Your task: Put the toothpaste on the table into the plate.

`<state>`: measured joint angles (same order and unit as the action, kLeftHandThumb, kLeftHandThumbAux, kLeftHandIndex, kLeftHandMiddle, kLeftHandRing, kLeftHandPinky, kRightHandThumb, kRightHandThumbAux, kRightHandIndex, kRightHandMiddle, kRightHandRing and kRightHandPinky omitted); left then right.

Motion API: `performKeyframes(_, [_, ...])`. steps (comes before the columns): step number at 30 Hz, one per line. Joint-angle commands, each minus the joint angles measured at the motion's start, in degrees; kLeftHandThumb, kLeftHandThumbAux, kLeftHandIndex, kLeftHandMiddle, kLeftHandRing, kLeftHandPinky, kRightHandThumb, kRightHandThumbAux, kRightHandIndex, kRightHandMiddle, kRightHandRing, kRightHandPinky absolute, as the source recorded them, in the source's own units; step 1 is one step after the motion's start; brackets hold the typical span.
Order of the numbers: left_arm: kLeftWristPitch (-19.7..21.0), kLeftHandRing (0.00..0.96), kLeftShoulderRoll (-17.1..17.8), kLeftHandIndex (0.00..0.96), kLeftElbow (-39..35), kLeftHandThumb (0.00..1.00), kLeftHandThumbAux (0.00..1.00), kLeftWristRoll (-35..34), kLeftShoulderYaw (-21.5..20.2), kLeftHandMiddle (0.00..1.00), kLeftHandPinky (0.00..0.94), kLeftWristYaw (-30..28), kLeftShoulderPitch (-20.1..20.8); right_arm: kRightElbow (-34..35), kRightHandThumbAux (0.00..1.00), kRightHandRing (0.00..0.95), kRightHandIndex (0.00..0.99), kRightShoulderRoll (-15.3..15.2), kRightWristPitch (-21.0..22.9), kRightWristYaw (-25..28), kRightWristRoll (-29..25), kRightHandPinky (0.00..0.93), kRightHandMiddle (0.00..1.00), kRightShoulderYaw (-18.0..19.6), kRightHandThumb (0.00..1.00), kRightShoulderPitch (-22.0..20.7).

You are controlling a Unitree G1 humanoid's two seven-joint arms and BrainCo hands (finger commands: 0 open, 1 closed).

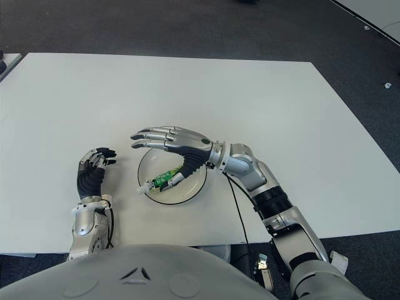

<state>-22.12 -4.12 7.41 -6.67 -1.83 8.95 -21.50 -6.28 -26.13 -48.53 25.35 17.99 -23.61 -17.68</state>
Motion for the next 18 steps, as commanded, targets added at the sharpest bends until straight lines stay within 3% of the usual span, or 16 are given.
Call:
performKeyframes(1, [2.84, 0.421, -2.11, 0.422, 2.06, 0.716, 0.723, 0.22, -0.47, 0.449, 0.419, 0.78, -0.49, 0.53, 0.397, 0.0, 0.0, -0.55, 1.25, 1.12, -0.99, 0.0, 0.0, 0.18, 0.062, 0.96])
performKeyframes(11, [3.39, 0.418, -2.09, 0.423, 1.17, 0.712, 0.723, 0.28, -0.11, 0.446, 0.409, 0.61, -0.9, 2.47, 0.457, 0.0, 0.0, 0.73, 3.66, -1.53, -1.29, 0.0, 0.0, 3.02, 0.026, 4.05])
performKeyframes(15, [3.31, 0.41, -1.96, 0.423, 0.92, 0.711, 0.723, 0.01, 0.01, 0.445, 0.398, 0.23, -1.15, 2.4, 0.517, 0.0, 0.0, 2.47, 5.41, -3.72, -4.12, 0.0, 0.0, 5.19, 0.006, 6.82])
performKeyframes(18, [3.05, 0.405, -1.85, 0.423, 0.92, 0.712, 0.723, 0.02, 0.04, 0.445, 0.392, 0.06, -1.28, 1.86, 0.567, 0.0, 0.0, 5.85, 6.1, -6.2, -7.93, 0.013, 0.002, 6.45, 0.001, 9.01])
